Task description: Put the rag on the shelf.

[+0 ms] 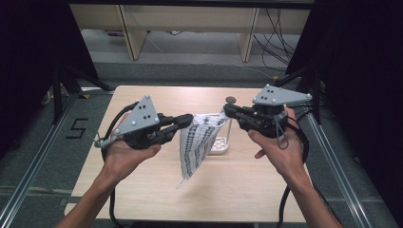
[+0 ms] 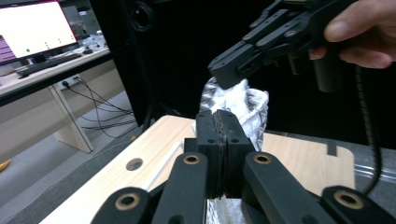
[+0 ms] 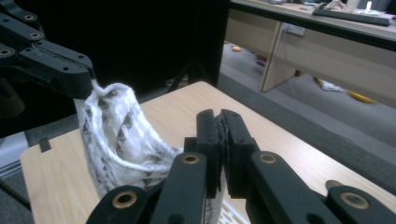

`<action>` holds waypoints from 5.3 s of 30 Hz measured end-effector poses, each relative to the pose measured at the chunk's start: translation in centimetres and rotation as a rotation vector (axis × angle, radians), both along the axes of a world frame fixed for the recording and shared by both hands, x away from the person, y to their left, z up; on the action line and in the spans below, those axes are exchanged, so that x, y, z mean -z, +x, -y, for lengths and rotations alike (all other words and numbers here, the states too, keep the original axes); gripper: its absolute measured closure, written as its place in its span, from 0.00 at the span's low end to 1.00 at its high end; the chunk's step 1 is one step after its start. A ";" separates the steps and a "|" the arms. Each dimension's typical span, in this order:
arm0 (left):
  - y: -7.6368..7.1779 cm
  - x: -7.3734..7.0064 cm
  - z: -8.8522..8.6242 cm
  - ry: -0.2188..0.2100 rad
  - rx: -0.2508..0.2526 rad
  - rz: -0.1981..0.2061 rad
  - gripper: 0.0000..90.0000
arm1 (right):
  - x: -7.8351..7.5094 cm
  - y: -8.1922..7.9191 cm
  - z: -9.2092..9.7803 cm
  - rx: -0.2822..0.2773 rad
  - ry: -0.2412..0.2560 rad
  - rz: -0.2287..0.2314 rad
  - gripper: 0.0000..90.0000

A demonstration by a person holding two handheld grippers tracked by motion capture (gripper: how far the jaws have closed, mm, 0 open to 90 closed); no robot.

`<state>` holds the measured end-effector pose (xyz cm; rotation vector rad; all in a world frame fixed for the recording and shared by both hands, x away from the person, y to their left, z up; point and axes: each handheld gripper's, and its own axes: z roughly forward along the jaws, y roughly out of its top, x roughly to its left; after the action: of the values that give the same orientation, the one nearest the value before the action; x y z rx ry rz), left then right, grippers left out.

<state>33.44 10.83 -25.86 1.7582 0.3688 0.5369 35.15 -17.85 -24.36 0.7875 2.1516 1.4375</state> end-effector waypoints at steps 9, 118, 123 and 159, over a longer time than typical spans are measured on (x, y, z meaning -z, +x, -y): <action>2.3 -0.3 0.8 -0.022 -0.032 -0.013 0.98 | 0.1 1.0 1.3 0.048 0.030 -0.002 0.97; 19.6 6.4 2.5 -0.019 -0.297 -0.441 0.51 | 7.7 17.8 -0.1 0.364 -0.027 -0.250 0.71; 19.4 6.6 2.0 -0.018 -0.293 -0.455 0.47 | 7.8 17.5 0.8 0.364 -0.016 -0.262 0.68; 15.9 6.5 -0.8 -0.029 -0.279 -0.472 0.34 | 7.0 12.6 3.4 0.250 0.031 -0.246 0.45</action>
<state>49.30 11.62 -32.41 1.8068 0.9578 0.3012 47.75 -21.29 -31.33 1.2533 2.1152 1.3034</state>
